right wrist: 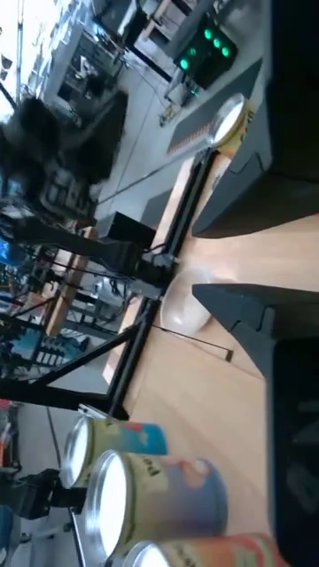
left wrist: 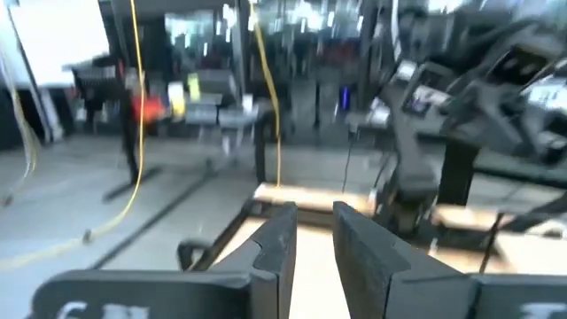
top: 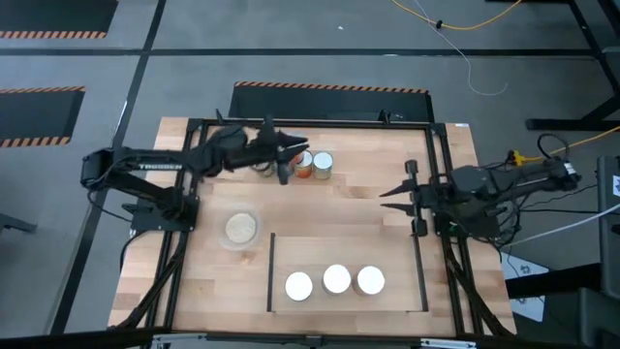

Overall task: Pick and place cans onto a shelf
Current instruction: Put the canned corn on the shelf

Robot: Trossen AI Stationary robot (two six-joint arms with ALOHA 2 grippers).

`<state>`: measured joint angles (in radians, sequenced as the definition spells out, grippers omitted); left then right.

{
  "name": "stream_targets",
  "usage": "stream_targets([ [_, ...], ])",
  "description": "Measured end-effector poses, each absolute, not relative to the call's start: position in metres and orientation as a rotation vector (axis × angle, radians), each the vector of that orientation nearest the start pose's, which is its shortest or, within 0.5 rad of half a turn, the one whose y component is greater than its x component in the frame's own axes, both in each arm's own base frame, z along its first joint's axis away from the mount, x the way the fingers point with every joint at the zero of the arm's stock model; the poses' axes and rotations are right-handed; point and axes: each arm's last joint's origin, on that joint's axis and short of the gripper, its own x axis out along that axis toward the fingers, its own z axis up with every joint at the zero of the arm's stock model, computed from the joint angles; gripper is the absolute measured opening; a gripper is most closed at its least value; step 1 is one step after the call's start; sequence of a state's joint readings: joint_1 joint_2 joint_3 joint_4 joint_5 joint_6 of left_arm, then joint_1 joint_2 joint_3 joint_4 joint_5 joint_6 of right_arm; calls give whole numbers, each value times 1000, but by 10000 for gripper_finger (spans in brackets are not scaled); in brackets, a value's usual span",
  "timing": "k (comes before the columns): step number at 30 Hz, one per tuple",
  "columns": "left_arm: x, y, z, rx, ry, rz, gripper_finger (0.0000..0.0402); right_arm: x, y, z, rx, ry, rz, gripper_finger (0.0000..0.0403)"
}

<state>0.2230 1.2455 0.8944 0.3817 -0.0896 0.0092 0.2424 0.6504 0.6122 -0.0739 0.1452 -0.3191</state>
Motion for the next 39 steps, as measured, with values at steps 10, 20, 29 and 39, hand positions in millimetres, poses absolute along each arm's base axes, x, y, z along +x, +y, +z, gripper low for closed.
stream_targets([
  [10,297,89,360,-21,276,367,115,163,13,280,-245,189,160,98],
  [20,290,96,354,-132,387,568,132,166,-3,277,-196,218,70,98],
  [29,300,97,337,-127,477,586,131,177,-8,268,-188,282,51,98],
  [39,321,104,302,-111,598,627,131,186,-8,259,-181,330,73,98],
])
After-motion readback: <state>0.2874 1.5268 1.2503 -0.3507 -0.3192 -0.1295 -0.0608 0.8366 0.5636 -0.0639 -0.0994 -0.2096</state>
